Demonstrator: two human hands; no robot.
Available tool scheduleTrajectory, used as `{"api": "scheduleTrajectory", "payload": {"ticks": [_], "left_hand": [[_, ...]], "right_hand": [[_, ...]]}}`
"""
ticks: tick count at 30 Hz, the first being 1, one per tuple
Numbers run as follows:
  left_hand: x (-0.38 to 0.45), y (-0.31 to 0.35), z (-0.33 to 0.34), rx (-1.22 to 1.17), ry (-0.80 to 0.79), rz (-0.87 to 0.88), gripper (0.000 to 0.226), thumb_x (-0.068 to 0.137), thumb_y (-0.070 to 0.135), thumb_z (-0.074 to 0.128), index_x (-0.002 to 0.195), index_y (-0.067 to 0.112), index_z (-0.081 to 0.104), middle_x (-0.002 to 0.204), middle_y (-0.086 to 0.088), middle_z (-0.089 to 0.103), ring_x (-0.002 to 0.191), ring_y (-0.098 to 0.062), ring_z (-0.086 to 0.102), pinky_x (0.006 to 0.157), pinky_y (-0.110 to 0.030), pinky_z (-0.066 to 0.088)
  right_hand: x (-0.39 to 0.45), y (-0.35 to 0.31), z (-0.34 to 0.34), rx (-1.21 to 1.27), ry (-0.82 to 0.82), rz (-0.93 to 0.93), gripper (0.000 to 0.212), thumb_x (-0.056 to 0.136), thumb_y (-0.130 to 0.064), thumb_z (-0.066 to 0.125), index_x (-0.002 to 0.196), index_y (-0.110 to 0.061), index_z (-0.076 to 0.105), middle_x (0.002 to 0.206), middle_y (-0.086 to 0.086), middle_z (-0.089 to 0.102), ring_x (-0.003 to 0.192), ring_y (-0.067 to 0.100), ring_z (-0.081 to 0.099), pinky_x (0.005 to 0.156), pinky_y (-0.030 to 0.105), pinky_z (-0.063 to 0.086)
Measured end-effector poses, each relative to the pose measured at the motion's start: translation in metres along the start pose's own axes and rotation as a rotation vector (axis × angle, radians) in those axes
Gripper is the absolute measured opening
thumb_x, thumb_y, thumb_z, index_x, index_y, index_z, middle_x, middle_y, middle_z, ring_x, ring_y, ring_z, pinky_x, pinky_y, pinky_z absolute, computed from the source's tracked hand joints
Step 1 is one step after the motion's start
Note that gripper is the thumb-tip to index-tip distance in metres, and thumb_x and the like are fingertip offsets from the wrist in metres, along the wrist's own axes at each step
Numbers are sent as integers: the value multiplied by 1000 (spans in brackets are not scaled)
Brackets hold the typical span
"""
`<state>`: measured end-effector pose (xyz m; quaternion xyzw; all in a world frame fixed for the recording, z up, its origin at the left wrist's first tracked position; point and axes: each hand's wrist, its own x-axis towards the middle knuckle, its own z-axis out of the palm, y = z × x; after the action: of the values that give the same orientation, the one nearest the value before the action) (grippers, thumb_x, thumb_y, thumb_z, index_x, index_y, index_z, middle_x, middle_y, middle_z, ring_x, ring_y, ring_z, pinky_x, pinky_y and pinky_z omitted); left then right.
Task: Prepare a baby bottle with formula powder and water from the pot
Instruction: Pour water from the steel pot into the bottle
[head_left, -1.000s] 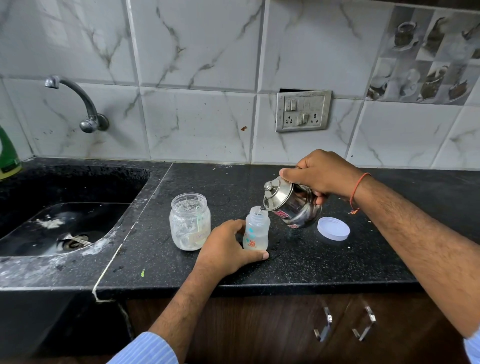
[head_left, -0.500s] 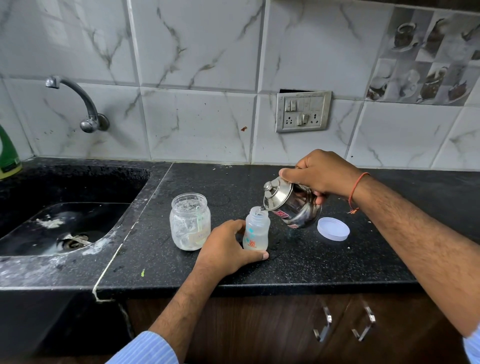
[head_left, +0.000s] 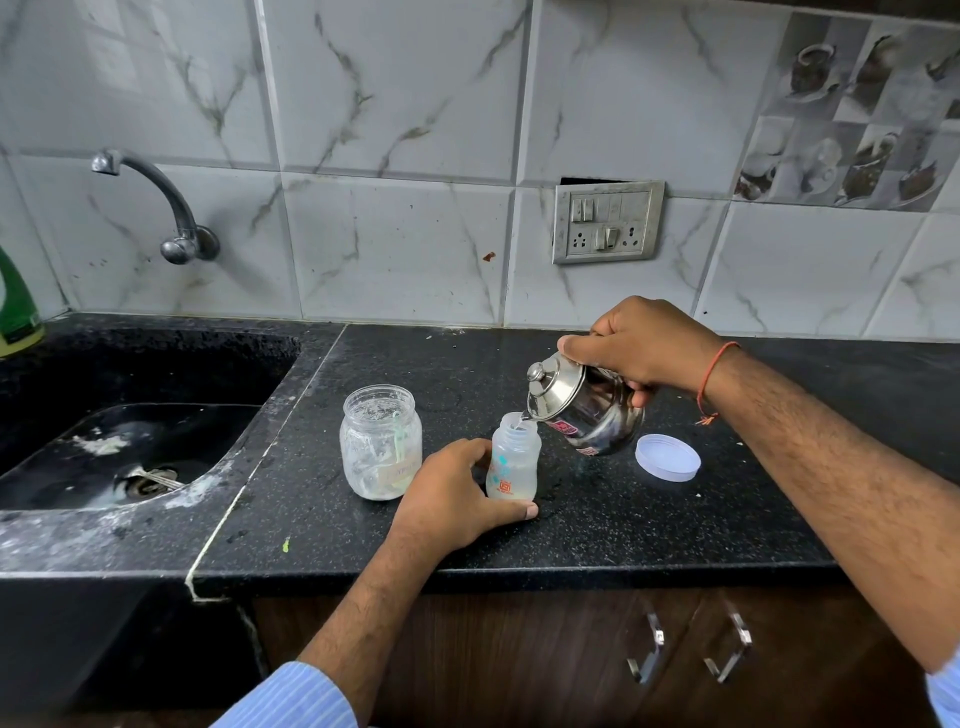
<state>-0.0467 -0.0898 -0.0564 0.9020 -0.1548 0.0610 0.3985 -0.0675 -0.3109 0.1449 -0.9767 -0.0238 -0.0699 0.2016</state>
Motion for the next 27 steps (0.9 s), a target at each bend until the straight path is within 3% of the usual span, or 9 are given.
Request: {"api": "scheduleTrajectory", "payload": {"ticks": [10,16,27], "left_hand": [[0,0,0,8,12,0,90,56,76,95,131,33,71,115,17,73,100,-5,68,92,-35,63],[0,2,0,12,20,-1,87,59,73,98,131,32,71,114,16,71,92,-6,65,84,-29,58],[-1,1,0,7,5,-12,95,52,82,91,132,33,71,116,17,73,100,-6,69,92,-38,63]], "right_hand": [[1,1,1,-6,4,5,50,98,-55,64,65,-17,61,40,-1,56,39,18,64,49,24,47],[1,0,0,-9,-6,4,50,98,-55,64,65,-18,62,40,-1,55,39,18,64,51,25,47],[1,-2,-1,-5,-15,10,49,98,-54,64,67,-16,63,40,-1,55,37,18,62,48,23,45]]}}
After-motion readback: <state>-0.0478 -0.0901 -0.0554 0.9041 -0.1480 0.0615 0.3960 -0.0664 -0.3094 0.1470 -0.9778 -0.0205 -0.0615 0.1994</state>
